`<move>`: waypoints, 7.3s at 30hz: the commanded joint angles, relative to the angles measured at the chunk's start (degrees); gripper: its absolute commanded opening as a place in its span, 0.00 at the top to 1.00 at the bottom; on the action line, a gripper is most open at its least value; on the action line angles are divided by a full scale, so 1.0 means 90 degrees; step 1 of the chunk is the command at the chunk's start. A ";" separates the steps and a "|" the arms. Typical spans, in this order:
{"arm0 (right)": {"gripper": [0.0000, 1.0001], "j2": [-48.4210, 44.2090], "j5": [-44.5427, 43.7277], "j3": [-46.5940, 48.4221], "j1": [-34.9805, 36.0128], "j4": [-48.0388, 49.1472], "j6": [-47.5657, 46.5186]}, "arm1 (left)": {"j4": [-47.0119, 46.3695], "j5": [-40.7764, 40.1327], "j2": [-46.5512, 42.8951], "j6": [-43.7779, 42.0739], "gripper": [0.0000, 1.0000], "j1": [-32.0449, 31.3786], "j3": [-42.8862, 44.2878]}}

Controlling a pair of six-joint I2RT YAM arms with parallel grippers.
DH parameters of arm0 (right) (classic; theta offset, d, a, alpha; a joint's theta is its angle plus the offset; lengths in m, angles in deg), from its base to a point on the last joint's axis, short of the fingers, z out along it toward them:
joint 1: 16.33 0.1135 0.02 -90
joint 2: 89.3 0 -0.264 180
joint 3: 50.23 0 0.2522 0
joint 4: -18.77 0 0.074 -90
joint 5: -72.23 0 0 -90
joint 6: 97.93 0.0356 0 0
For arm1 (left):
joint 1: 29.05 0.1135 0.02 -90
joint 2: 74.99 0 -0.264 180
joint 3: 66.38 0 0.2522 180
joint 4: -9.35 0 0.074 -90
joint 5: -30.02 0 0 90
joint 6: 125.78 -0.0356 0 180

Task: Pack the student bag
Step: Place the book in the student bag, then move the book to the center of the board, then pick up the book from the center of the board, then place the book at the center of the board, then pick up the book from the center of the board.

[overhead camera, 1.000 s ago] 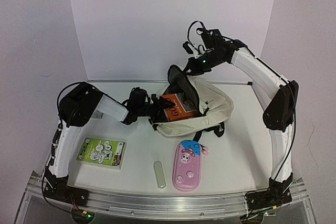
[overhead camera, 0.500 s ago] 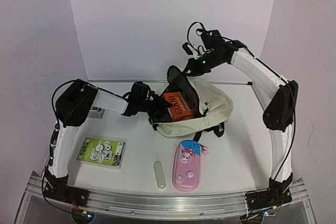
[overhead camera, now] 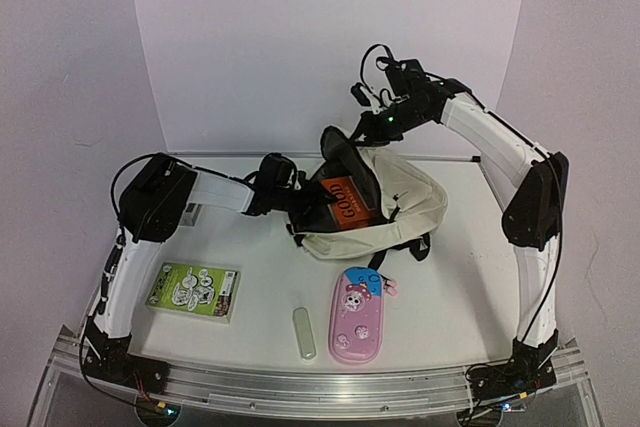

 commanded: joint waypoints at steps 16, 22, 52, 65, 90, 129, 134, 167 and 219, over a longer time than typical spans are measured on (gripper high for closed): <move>0.99 0.0087 -0.2095 -0.3228 -0.1237 0.1385 -0.0083 | 0.3285 -0.2273 -0.3725 -0.2470 0.00 0.0645 -0.1579; 0.59 -0.0073 -0.1861 -0.3493 -0.1235 0.1523 0.0055 | 0.4388 -0.3173 -0.4207 -0.3140 0.00 0.1244 -0.1814; 0.02 -0.1193 -0.0350 -0.2916 -0.1232 0.1470 0.0107 | 0.6489 -0.6778 -0.1509 -0.5506 0.16 0.2196 0.0125; 0.02 -0.1435 -0.0124 -0.2500 -0.1232 0.1338 0.0275 | 0.6223 -0.7144 -0.1041 -0.5914 0.67 0.2164 0.0203; 0.02 -0.1472 0.0837 -0.2630 -0.1200 0.1282 0.0507 | 0.7471 -0.4750 -0.0870 -0.4557 0.55 -0.0413 0.1841; 0.13 0.3156 0.0611 0.1018 0.1509 0.2520 0.2679 | 0.3684 -0.0872 -0.2669 -0.3928 0.07 0.3765 -0.1719; 0.14 0.3476 0.0610 0.1051 0.1540 0.3173 0.3042 | 0.3562 -0.0831 -0.2613 -0.3908 0.09 0.3759 -0.1916; 0.53 0.2309 0.0691 0.1112 0.1697 0.3478 0.2859 | 0.2967 0.0080 -0.3640 -0.3841 0.53 0.3068 -0.2629; 0.10 0.1456 0.1034 -0.2333 0.0555 0.3202 0.3075 | 0.1494 0.0100 -0.2409 -0.2657 0.14 0.2145 -0.2534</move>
